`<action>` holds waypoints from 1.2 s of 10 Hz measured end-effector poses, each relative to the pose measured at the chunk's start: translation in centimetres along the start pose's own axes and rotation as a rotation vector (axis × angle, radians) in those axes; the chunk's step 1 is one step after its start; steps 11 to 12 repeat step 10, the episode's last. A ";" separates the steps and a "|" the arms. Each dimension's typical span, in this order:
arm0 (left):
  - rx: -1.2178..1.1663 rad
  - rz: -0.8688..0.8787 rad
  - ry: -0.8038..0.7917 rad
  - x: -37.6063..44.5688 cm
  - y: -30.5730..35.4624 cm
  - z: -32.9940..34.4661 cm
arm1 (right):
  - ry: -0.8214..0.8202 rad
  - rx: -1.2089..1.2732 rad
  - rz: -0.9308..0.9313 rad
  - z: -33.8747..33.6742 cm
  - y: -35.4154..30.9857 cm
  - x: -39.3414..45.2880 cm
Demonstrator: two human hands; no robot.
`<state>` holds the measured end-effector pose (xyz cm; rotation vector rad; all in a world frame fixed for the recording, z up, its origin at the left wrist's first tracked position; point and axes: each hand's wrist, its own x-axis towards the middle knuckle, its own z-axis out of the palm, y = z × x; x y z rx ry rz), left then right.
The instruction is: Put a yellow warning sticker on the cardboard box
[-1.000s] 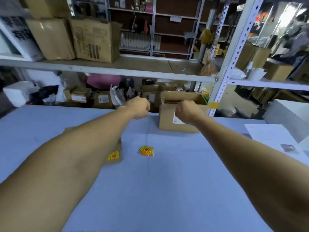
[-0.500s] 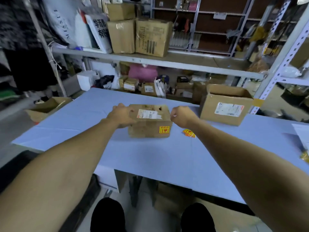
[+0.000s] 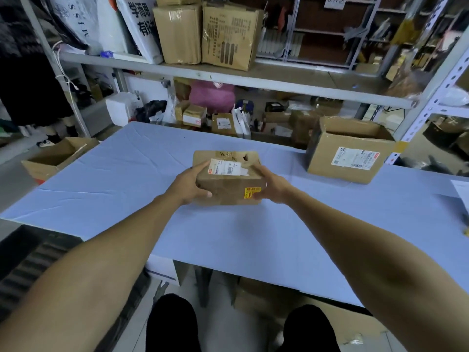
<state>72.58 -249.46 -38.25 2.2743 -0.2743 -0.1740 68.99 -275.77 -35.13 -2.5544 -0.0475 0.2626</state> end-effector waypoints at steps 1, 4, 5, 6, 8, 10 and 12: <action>-0.020 0.018 -0.008 1.1 -0.7 -0.3 | 0.075 0.097 0.036 0.8 0.1 -0.1; -0.006 0.082 -0.088 1.3 -0.2 0.3 | 0.261 0.073 0.098 2.1 0.8 -2.7; 0.081 0.073 -0.039 0.2 0.4 0.5 | 0.263 0.011 0.101 1.9 0.3 -3.7; 0.173 0.077 -0.015 -2.3 1.1 0.7 | 0.251 -0.025 0.104 1.8 0.3 -6.0; 0.440 0.121 -0.043 -8.6 1.3 1.4 | 0.273 -0.162 0.163 1.6 1.9 -13.4; 0.596 0.055 -0.119 -12.7 2.6 1.4 | 0.270 -0.240 0.201 0.9 2.4 -18.7; 0.596 0.055 -0.119 -12.7 2.6 1.4 | 0.270 -0.240 0.201 0.9 2.4 -18.7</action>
